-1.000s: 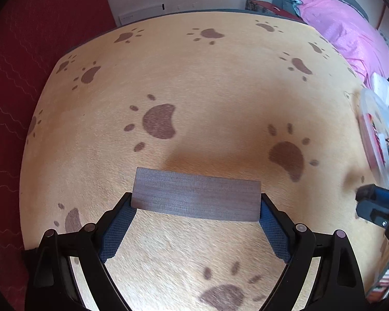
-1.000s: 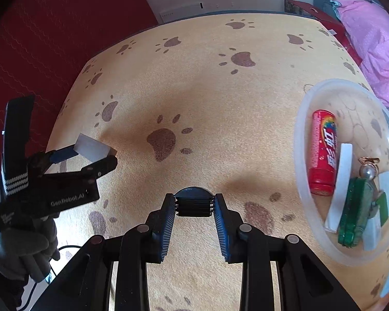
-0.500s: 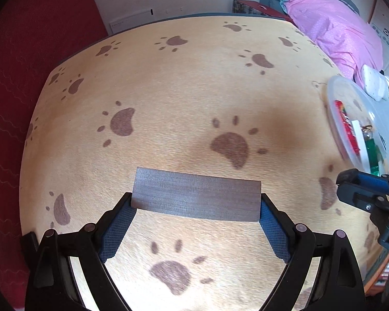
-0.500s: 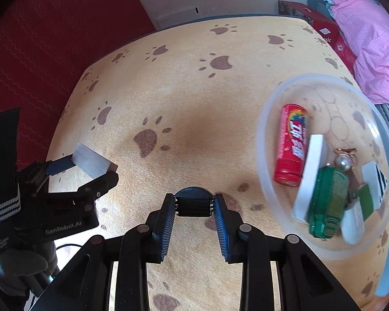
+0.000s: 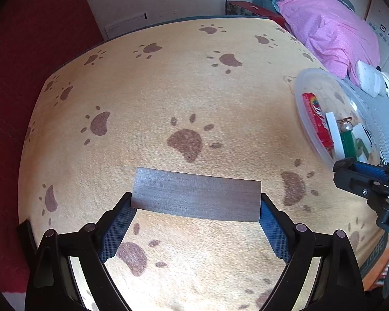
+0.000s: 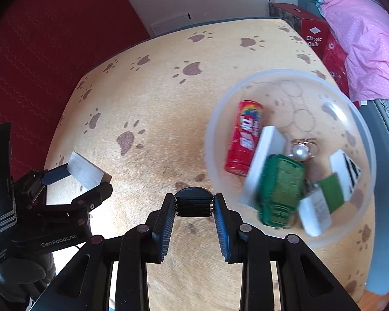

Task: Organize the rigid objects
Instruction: 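Carry the wooden block with the left gripper while the right carries the black tag toward the bowl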

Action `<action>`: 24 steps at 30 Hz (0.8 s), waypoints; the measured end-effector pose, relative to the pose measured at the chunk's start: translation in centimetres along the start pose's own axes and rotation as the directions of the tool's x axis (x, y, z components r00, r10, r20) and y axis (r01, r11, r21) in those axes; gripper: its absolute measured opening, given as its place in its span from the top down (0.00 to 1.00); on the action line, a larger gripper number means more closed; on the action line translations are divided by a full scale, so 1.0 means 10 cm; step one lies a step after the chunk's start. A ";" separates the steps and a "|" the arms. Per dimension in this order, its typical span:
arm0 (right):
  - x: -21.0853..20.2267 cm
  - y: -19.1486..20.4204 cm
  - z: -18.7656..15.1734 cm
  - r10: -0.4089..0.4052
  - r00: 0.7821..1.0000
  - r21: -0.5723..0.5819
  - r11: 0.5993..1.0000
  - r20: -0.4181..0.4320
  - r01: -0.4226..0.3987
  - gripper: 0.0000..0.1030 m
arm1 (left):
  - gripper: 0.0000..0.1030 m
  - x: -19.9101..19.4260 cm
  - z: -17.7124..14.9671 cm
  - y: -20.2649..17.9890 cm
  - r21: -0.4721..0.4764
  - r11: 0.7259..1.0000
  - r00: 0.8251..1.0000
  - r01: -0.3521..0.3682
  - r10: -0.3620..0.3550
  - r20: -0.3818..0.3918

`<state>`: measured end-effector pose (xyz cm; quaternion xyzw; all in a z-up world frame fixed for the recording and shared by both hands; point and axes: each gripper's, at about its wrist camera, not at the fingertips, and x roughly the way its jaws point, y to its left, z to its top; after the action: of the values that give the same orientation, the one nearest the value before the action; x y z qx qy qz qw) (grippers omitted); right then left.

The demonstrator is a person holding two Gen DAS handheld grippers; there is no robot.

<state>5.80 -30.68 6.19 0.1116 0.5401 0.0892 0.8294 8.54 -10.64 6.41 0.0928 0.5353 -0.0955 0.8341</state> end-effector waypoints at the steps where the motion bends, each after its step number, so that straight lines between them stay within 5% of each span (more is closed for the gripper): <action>1: -0.02 -0.04 -0.01 -0.001 1.000 0.002 1.000 0.003 0.001 0.69 | 0.11 -0.01 0.00 -0.04 0.000 1.000 1.000 -0.001 0.001 0.001; 24: -0.38 -1.09 -0.06 -0.045 0.998 0.112 0.993 0.050 0.039 0.69 | 0.11 -0.18 -0.01 -0.81 -0.013 1.000 1.000 0.018 -0.018 0.023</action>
<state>3.99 -42.12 6.18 0.1482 0.5244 0.0386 0.8376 5.67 -18.29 7.59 0.0812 0.5272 -0.1006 0.8399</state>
